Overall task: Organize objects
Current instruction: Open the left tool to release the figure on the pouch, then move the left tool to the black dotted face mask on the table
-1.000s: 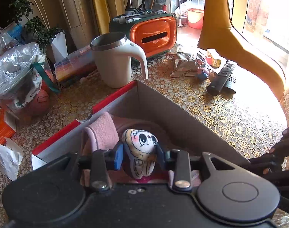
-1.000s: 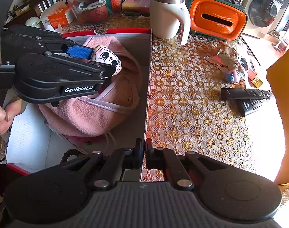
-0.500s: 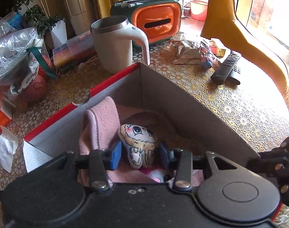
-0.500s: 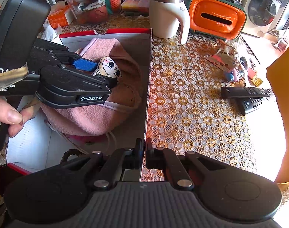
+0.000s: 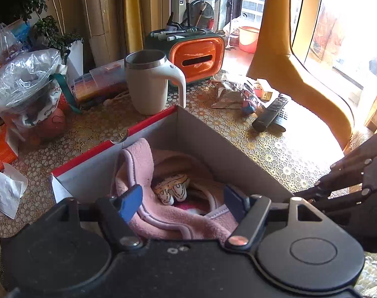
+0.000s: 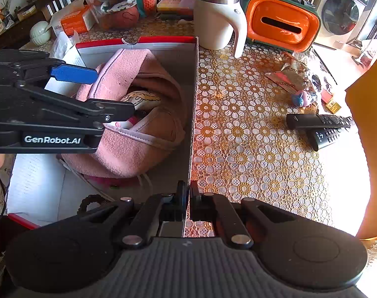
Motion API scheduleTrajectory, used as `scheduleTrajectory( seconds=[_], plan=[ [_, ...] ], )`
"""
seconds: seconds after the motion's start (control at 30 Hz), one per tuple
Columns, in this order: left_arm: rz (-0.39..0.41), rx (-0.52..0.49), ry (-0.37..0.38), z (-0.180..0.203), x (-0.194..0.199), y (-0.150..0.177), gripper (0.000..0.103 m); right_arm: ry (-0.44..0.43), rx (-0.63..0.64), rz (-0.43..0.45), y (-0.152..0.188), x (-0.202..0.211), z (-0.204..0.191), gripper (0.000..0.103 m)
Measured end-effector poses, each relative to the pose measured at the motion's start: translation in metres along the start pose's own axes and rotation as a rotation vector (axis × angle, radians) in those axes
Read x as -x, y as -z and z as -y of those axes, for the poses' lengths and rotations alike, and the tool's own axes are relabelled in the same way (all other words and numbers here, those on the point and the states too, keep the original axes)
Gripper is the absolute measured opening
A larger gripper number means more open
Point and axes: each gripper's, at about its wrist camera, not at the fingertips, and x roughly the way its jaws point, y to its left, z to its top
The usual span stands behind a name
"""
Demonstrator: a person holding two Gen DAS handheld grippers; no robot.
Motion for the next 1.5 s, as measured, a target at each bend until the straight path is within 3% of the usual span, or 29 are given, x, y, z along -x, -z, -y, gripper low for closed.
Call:
scheduleTrajectory(
  seconds=[0.23, 0.47, 0.87, 0.97, 1.1, 1.5],
  plan=[
    [0.057, 0.014, -0.022, -0.008, 0.041, 0.015, 0.08, 0.002, 0.0, -0.002, 0.0, 0.0, -0.001, 0.002],
    [0.085, 0.06, -0.091, -0.035, 0.074, 0.037, 0.089, 0.003, -0.002, -0.003, 0.0, -0.001, 0.0, 0.002],
    [0.118, 0.248, -0.238, -0.128, 0.121, 0.079, 0.102, -0.001, -0.006, -0.014, 0.0, -0.001, -0.001, 0.002],
    [0.098, 0.276, -0.318, -0.15, 0.121, 0.09, 0.102, 0.0, -0.007, -0.018, -0.001, -0.001, -0.001, 0.002],
    [0.072, 0.311, -0.364, -0.177, 0.116, 0.106, 0.102, 0.008, 0.0, -0.022, -0.002, -0.001, -0.003, 0.002],
    [0.013, 0.337, -0.378, -0.217, 0.066, 0.14, 0.102, 0.042, 0.017, -0.034, -0.004, -0.004, -0.009, 0.002]
  ],
)
